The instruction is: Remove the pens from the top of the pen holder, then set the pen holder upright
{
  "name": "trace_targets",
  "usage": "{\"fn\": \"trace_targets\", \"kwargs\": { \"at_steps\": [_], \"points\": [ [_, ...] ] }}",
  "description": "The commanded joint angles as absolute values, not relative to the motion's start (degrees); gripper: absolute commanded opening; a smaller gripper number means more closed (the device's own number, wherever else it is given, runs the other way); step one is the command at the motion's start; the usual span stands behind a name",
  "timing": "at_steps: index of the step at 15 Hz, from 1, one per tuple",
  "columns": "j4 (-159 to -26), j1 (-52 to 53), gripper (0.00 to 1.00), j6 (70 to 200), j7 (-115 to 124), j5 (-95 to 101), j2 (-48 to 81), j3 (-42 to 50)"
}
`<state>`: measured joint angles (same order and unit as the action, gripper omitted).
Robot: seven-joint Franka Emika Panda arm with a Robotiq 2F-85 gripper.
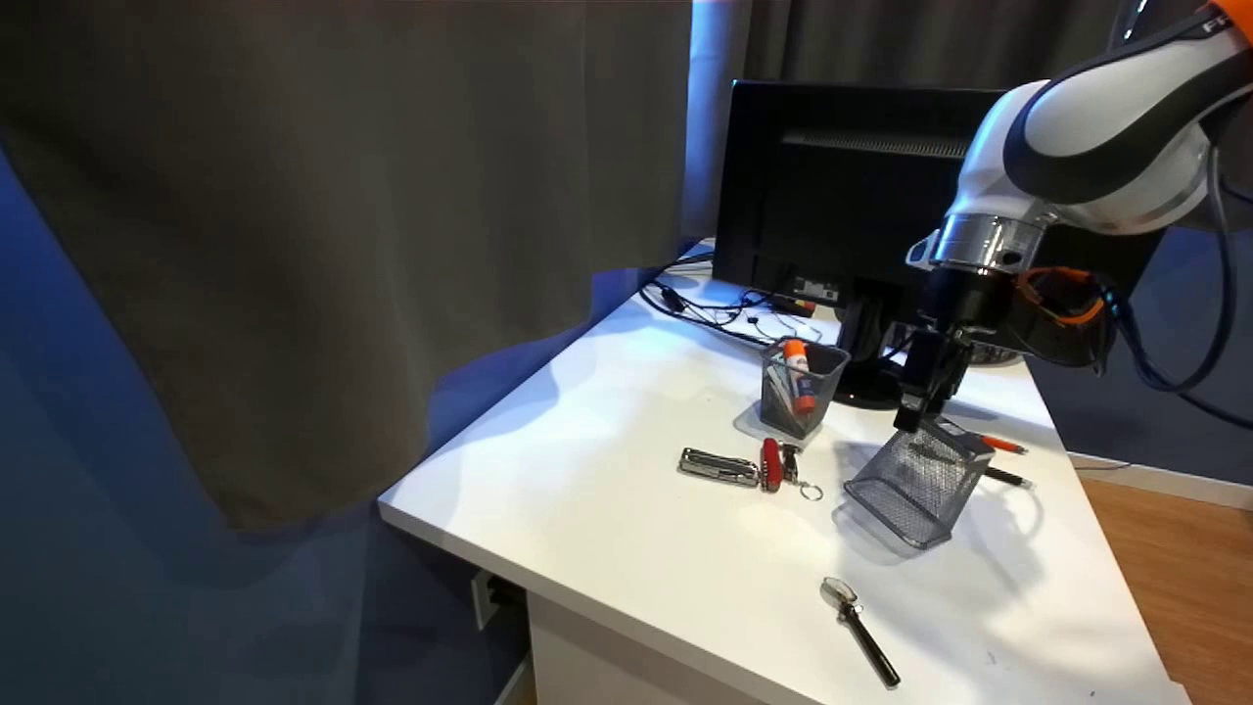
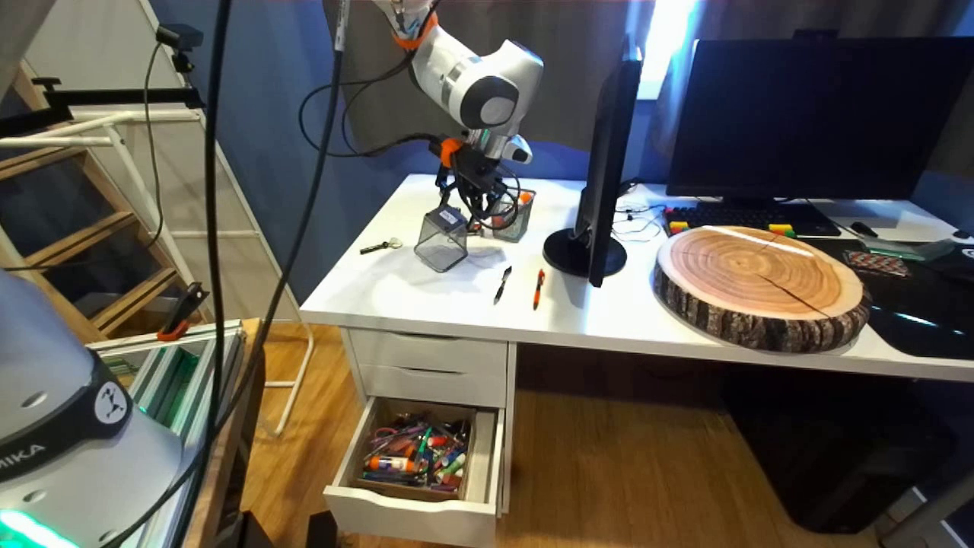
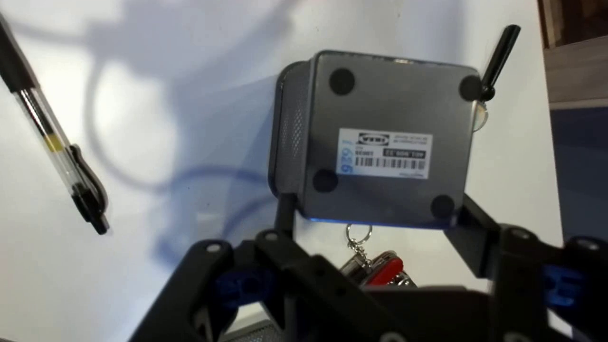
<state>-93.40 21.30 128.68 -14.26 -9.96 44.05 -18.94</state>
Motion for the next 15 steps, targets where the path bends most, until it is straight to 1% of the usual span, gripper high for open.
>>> {"fn": "trace_targets", "kwargs": {
  "at_steps": [1,6,15],
  "points": [
    [-104.81,16.62,0.53,138.53,-21.97,-11.25,38.14,-23.41],
    [-111.90,11.25,0.53,143.87,-28.88,-11.96,34.67,-28.56],
    [-121.26,-2.58,0.53,158.42,-46.20,-16.98,35.93,-42.55]
  ]
}}
